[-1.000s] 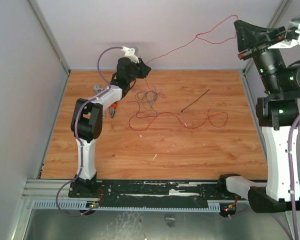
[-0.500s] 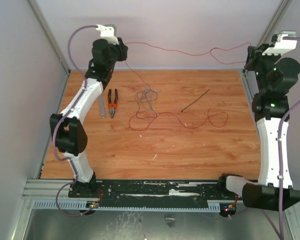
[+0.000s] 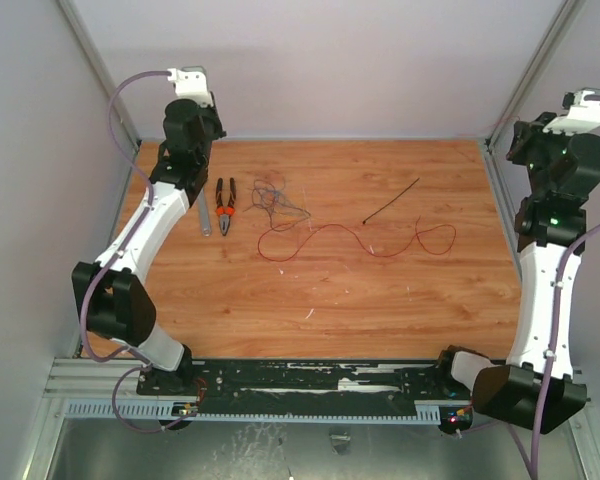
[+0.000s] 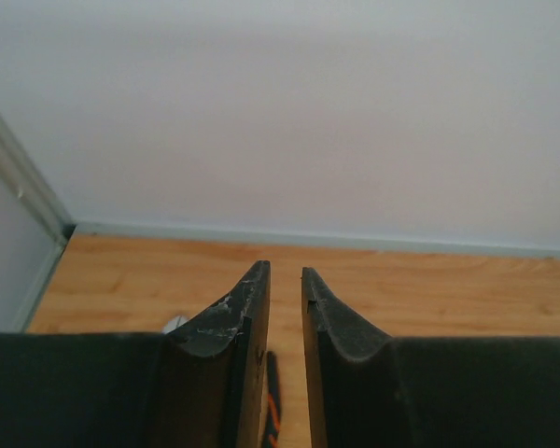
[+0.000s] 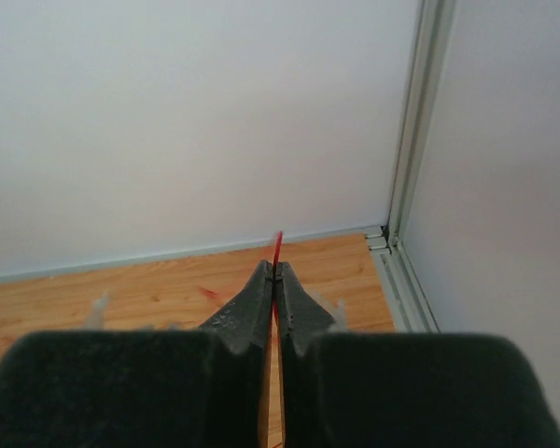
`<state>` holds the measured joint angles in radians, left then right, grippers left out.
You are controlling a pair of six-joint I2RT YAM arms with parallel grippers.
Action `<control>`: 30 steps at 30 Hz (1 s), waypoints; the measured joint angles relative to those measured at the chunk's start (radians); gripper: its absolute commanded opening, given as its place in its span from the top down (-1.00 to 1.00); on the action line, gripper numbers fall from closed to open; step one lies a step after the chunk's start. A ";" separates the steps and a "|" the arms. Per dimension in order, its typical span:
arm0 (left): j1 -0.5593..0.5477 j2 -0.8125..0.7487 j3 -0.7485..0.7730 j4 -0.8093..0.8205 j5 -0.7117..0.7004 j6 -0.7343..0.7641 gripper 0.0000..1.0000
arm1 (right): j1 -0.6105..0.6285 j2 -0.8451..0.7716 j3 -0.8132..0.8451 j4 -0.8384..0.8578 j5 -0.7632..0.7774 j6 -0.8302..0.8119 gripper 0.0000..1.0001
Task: Zip-tie the wires
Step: Untie the cable at the center of the board.
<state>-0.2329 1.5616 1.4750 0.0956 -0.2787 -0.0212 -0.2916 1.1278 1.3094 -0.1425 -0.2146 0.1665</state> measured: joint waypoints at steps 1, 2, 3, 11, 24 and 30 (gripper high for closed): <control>0.005 -0.003 -0.023 0.000 -0.016 0.002 0.49 | -0.007 -0.005 0.000 0.001 0.000 0.002 1.00; 0.010 -0.003 -0.035 -0.001 -0.026 0.003 0.49 | -0.014 -0.008 0.000 0.002 0.000 0.005 1.00; 0.018 -0.003 -0.040 -0.002 -0.037 0.006 0.49 | -0.021 -0.011 0.000 0.005 0.000 0.009 1.00; 0.069 -0.014 0.000 0.023 -0.037 0.014 0.09 | -0.050 -0.020 -0.038 0.017 -0.046 0.041 1.00; 0.007 -0.037 -0.253 0.133 0.466 -0.043 -0.53 | -0.050 -0.030 -0.042 0.142 -0.333 0.167 1.00; -0.125 0.094 -0.235 0.125 0.571 -0.008 -0.70 | -0.050 -0.039 0.037 0.157 -0.340 0.193 1.00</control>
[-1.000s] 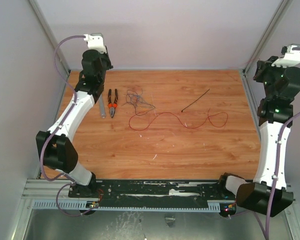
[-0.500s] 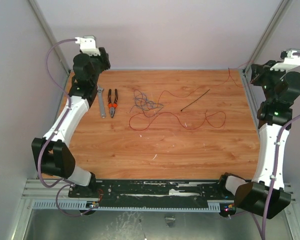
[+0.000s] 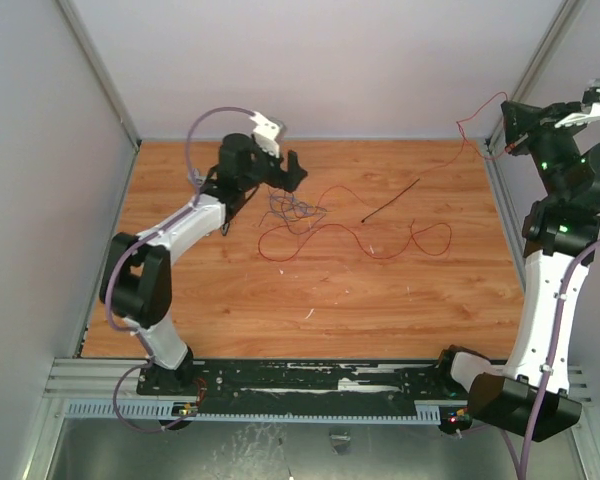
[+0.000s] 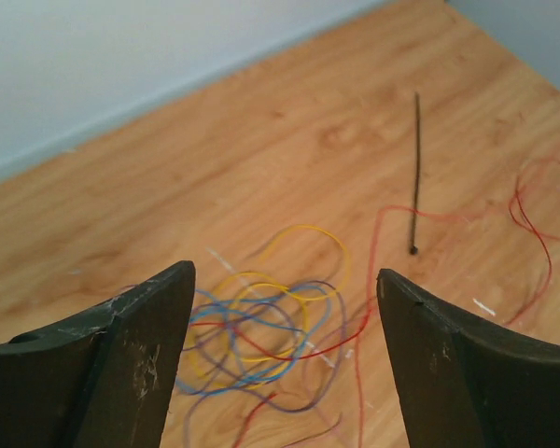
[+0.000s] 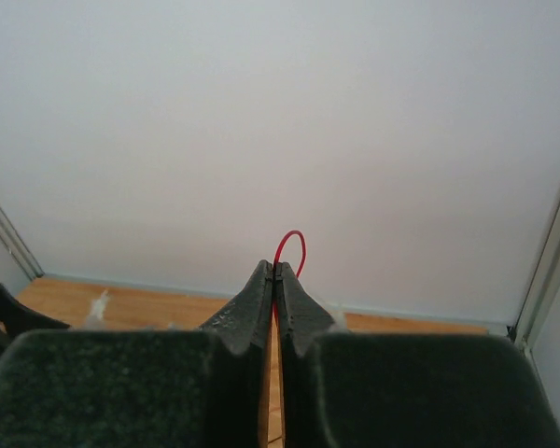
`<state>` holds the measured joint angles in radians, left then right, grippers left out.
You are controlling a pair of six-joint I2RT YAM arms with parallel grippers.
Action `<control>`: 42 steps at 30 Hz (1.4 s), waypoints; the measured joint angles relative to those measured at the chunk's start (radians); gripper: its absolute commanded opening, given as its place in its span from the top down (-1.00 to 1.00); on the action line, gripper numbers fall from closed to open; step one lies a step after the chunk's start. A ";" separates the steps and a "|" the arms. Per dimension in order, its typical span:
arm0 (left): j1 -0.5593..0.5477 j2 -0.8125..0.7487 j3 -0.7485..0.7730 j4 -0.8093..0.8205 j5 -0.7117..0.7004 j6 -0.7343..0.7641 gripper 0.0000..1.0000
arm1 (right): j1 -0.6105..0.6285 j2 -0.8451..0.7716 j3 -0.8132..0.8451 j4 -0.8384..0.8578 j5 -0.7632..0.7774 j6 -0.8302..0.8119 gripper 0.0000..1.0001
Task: Zip-tie the wires
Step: Untie the cable at the center of the board.
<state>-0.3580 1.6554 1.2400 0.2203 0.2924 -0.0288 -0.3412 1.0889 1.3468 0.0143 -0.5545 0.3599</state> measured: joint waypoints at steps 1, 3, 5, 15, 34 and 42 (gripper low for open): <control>-0.019 0.031 0.014 -0.009 0.010 0.004 -0.73 | 0.000 -0.004 0.005 0.005 0.000 0.004 1.00; -0.054 0.098 0.051 -0.031 0.026 0.011 -0.80 | 0.000 -0.010 0.012 0.007 0.000 0.010 1.00; -0.080 0.161 0.087 -0.053 0.033 0.023 -0.83 | 0.000 -0.012 0.019 0.008 0.000 0.013 1.00; -0.142 0.383 0.196 -0.164 0.038 0.044 -0.19 | 0.000 -0.012 0.020 0.006 0.000 0.013 1.00; -0.103 0.357 0.475 -0.276 -0.148 0.072 1.00 | 0.000 -0.018 -0.006 0.044 -0.042 0.039 1.00; 0.079 0.194 0.563 -0.084 -0.134 -0.116 1.00 | 0.000 -0.018 -0.036 0.101 -0.113 0.105 1.00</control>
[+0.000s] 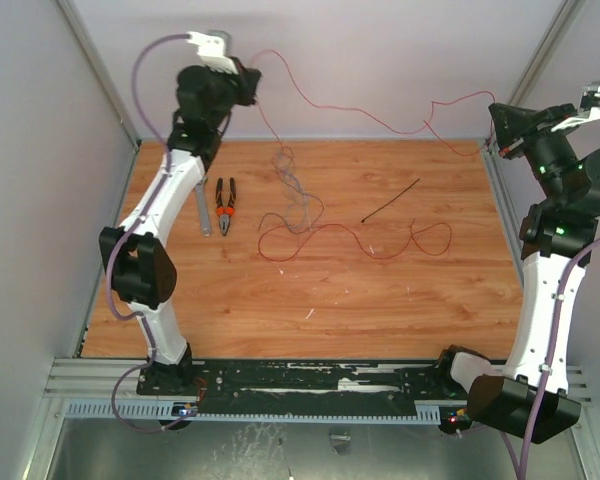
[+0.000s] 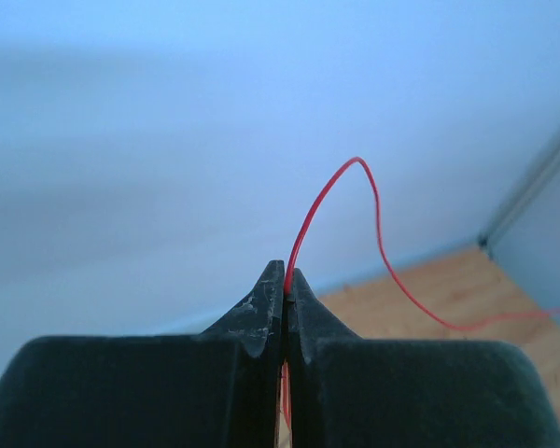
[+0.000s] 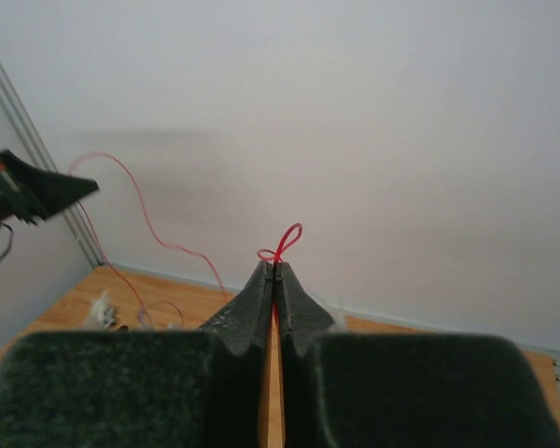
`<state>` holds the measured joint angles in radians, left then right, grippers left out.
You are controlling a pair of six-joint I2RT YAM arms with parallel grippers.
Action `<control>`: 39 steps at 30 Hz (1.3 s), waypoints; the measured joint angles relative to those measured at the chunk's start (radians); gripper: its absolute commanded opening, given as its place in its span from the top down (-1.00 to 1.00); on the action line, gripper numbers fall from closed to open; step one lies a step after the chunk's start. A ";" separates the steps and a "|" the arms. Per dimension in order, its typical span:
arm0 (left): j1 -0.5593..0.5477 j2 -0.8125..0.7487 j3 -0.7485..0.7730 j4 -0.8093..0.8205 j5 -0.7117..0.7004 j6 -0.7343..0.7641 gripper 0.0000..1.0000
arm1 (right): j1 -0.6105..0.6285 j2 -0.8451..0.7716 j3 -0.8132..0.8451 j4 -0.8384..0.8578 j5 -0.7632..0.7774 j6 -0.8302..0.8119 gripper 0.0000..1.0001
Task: Zip-tie the wires
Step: Untie the cable at the center of the board, then place the cable at the center of the board.
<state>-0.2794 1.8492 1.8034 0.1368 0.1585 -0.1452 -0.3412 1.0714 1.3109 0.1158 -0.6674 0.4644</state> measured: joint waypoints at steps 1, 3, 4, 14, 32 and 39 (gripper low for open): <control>0.024 -0.008 0.012 0.019 0.005 -0.028 1.00 | 0.000 0.000 0.000 0.006 -0.003 0.003 1.00; 0.070 -0.016 0.037 0.051 0.008 -0.069 1.00 | 0.000 0.000 0.000 0.016 -0.007 0.008 1.00; 0.090 -0.018 0.050 0.061 0.008 -0.082 1.00 | 0.000 0.000 -0.001 0.022 -0.010 0.011 1.00; 0.159 -0.016 0.190 0.142 0.003 -0.125 1.00 | 0.001 0.004 -0.056 0.093 -0.045 0.076 1.00; 0.171 -0.234 -0.350 0.119 -0.030 -0.129 1.00 | 0.006 0.016 -0.056 -0.055 0.031 -0.048 1.00; 0.163 -0.569 -0.633 0.127 -0.046 -0.148 1.00 | 0.006 -0.011 -0.123 -0.127 0.042 -0.081 1.00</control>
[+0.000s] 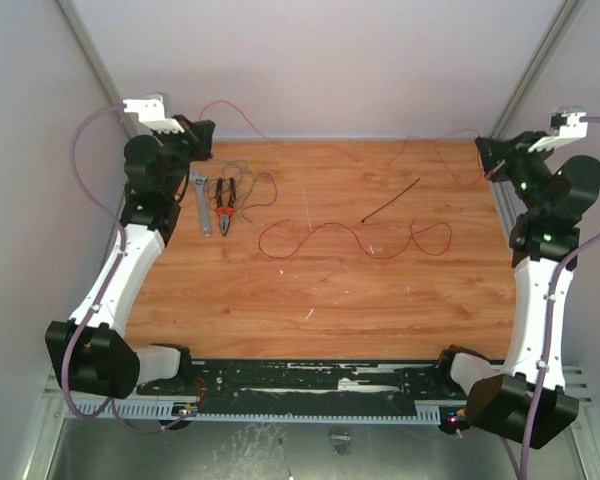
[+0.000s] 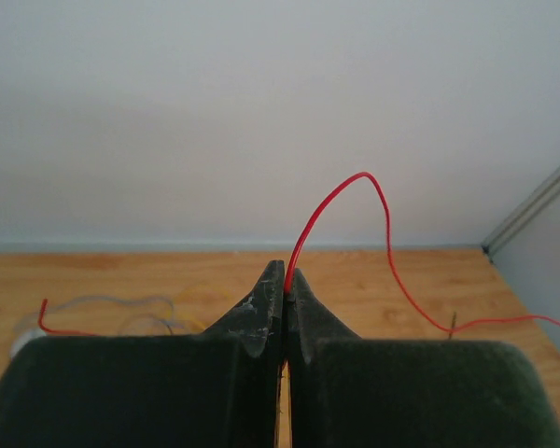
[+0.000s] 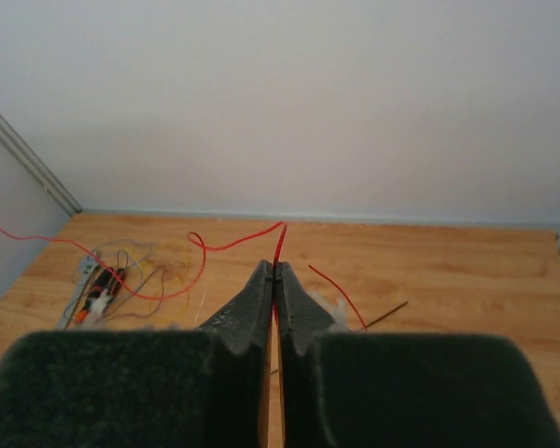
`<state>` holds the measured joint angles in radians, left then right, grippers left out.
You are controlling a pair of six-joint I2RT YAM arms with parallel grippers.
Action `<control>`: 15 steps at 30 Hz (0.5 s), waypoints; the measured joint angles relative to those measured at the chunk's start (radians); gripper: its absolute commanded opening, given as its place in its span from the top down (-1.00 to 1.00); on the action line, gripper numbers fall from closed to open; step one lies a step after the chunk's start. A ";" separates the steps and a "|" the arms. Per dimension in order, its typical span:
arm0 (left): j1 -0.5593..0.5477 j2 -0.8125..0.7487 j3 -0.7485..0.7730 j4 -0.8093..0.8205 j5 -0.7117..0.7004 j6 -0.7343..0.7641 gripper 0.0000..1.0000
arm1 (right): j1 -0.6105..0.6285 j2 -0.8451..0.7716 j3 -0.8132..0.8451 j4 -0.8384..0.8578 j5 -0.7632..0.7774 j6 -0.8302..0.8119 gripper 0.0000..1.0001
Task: Zip-tie the wires
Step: Place the cable at the center of the board.
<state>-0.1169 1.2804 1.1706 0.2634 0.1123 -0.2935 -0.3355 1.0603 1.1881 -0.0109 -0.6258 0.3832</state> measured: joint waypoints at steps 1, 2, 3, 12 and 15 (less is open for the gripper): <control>-0.009 -0.018 -0.023 -0.008 -0.001 -0.008 1.00 | 0.000 -0.014 -0.026 -0.003 -0.001 0.001 1.00; -0.022 -0.028 -0.045 -0.018 -0.004 -0.016 1.00 | 0.000 -0.031 -0.058 -0.006 -0.002 0.002 1.00; -0.038 -0.032 -0.064 -0.029 -0.005 -0.024 1.00 | 0.000 -0.052 -0.094 -0.006 -0.002 0.005 1.00; -0.134 -0.039 -0.192 -0.185 -0.012 -0.120 1.00 | 0.000 -0.154 -0.252 -0.043 0.079 0.008 1.00; -0.138 -0.060 -0.236 -0.211 -0.023 -0.135 1.00 | 0.000 -0.167 -0.267 -0.044 0.121 0.006 1.00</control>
<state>-0.2550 1.2209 0.9348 0.0521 0.0891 -0.4290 -0.3355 0.8936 0.9207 -0.0551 -0.5053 0.3897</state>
